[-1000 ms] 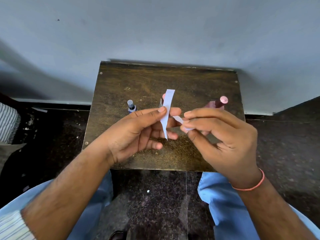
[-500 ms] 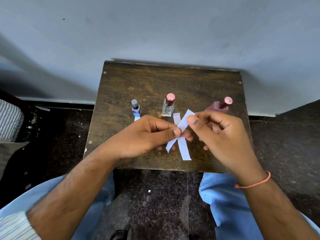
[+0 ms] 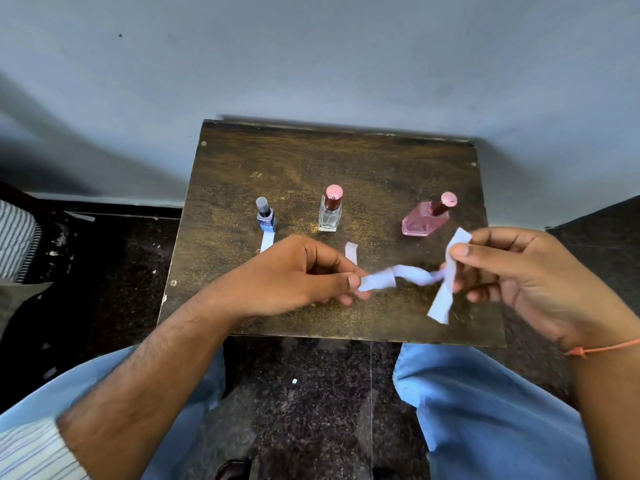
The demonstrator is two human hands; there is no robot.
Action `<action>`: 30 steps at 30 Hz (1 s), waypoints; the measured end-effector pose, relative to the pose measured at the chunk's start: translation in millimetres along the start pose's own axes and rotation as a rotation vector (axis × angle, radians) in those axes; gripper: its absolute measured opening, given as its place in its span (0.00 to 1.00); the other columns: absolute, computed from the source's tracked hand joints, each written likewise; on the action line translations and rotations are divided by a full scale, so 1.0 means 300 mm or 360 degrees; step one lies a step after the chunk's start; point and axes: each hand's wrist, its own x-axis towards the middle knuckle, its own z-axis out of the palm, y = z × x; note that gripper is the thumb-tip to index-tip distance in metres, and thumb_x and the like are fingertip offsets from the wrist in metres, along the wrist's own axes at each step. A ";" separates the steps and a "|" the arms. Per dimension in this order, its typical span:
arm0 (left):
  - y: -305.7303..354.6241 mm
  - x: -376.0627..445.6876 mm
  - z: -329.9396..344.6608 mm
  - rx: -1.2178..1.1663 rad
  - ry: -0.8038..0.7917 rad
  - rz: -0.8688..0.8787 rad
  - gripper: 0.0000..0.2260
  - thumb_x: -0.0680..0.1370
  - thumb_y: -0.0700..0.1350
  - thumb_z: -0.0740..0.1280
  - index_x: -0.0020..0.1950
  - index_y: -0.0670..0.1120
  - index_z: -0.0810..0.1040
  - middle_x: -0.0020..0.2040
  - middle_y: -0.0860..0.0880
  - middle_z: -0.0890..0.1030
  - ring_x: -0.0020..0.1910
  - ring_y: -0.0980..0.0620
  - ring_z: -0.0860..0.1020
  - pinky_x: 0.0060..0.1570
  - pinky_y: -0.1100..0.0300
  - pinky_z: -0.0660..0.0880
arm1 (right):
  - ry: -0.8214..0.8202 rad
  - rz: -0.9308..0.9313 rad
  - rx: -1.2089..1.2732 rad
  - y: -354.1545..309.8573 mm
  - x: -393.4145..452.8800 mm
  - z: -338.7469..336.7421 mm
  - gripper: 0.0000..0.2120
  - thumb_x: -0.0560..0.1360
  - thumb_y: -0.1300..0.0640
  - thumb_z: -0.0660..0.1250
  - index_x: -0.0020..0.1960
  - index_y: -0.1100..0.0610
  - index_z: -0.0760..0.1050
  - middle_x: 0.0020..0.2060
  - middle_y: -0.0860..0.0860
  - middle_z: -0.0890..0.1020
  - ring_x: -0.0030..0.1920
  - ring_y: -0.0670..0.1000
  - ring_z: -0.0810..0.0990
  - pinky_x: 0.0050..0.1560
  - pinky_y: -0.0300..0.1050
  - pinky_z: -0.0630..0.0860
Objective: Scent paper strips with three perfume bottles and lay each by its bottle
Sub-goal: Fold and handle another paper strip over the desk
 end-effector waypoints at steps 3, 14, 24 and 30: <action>0.004 0.005 0.010 -0.0017 -0.0018 -0.0020 0.10 0.83 0.44 0.71 0.61 0.43 0.87 0.55 0.51 0.90 0.54 0.50 0.88 0.53 0.61 0.80 | 0.0068 0.0100 -0.0016 -0.003 -0.005 -0.050 0.41 0.43 0.34 0.90 0.46 0.60 0.88 0.41 0.60 0.89 0.36 0.53 0.88 0.32 0.39 0.81; 0.002 0.004 0.013 -0.0027 0.0018 0.0076 0.08 0.80 0.39 0.75 0.59 0.42 0.88 0.53 0.49 0.90 0.57 0.43 0.87 0.63 0.53 0.83 | 0.0632 0.0162 -0.0611 0.063 0.055 -0.091 0.01 0.78 0.59 0.78 0.49 0.54 0.87 0.44 0.57 0.90 0.38 0.54 0.85 0.36 0.46 0.75; -0.001 -0.016 -0.005 -0.0039 -0.0091 0.0077 0.17 0.78 0.33 0.76 0.66 0.46 0.85 0.61 0.54 0.88 0.44 0.45 0.80 0.52 0.57 0.80 | 0.0863 0.0011 -0.1188 0.104 0.122 -0.084 0.07 0.77 0.51 0.79 0.56 0.47 0.87 0.44 0.44 0.87 0.46 0.54 0.87 0.56 0.50 0.81; -0.010 -0.048 -0.032 -0.0062 -0.0073 0.0054 0.20 0.78 0.33 0.76 0.68 0.50 0.84 0.64 0.56 0.87 0.43 0.40 0.76 0.47 0.45 0.71 | 0.1180 -0.0212 -0.1211 0.086 0.124 -0.063 0.18 0.79 0.56 0.73 0.68 0.49 0.82 0.45 0.45 0.84 0.50 0.53 0.83 0.58 0.49 0.77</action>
